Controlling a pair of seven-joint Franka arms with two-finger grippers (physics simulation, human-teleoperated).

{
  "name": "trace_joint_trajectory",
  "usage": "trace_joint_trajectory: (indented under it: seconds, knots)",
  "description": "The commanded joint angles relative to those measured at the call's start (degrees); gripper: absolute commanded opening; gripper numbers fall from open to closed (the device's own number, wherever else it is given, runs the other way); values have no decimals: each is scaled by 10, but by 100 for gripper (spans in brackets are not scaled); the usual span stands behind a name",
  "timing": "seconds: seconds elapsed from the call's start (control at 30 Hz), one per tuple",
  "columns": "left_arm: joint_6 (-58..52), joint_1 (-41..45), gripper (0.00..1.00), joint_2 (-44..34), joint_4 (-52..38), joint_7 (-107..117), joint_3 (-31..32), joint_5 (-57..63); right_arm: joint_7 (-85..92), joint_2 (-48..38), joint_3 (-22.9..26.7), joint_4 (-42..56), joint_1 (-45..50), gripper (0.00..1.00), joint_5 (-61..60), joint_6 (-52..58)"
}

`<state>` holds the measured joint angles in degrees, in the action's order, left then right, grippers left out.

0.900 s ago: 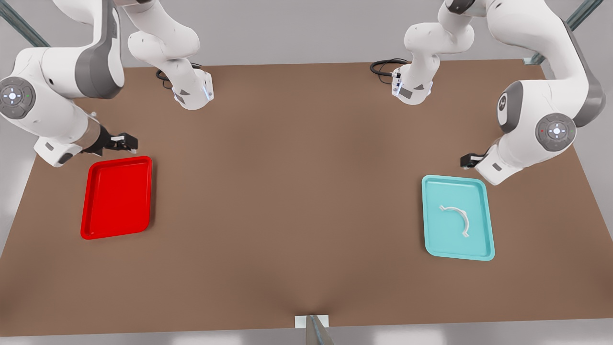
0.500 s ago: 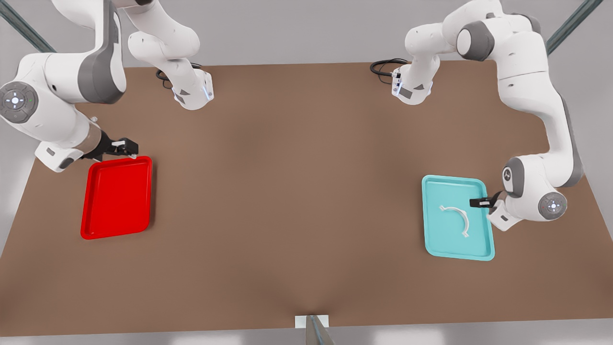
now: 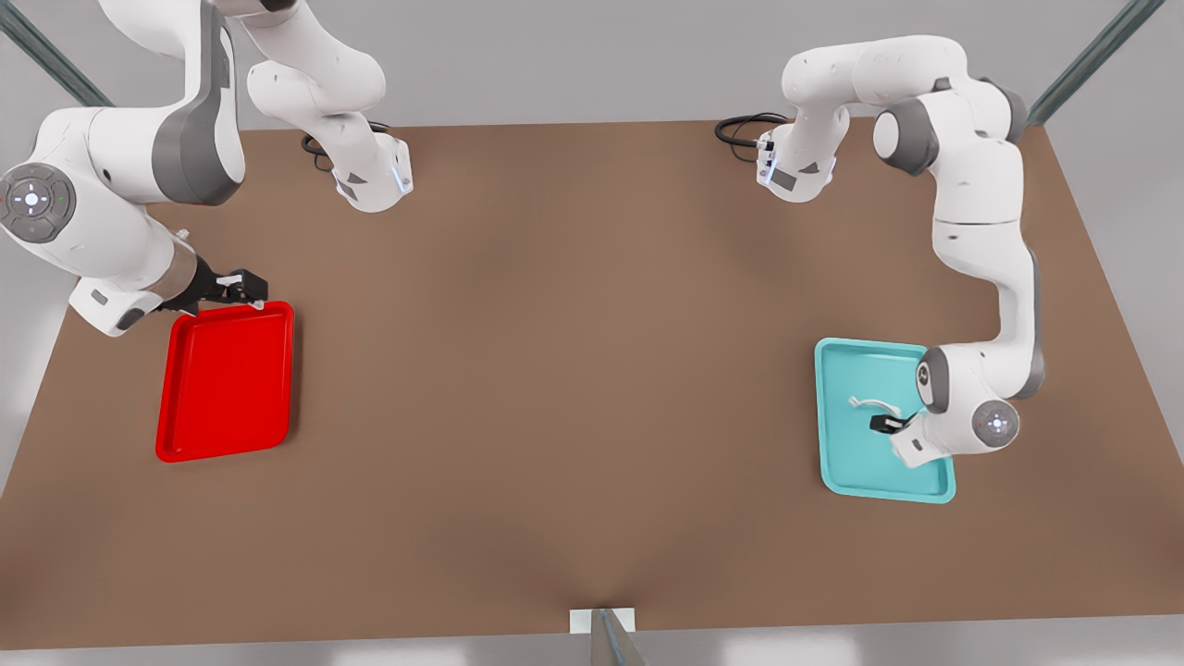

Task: Take the drainage pipe clamp from the left arm, pass it to the right arm, and place it in the plate on the right side

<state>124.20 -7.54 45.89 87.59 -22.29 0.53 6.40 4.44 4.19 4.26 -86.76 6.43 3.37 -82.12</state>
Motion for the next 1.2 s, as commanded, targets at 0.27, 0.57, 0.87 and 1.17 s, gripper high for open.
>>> trace_joint_trajectory:
  seconds: [0.27, 0.57, 0.87, 1.17]
  knots:
    - [29, -6, 67, 2, -4, -106, 0, -1, 5, 1, 0, -3, 2, 100, 1, -1]
    - [14, -7, 43, 1, -4, -106, -1, -2, 5, 5, 0, -2, 2, 100, 1, -2]
    - [14, -6, 30, 2, -4, -98, 0, 0, 5, 7, 0, -3, 2, 100, -1, -2]
    - [14, -6, 31, 5, -4, -98, 0, 0, 6, 9, 0, -3, 2, 100, -1, -2]
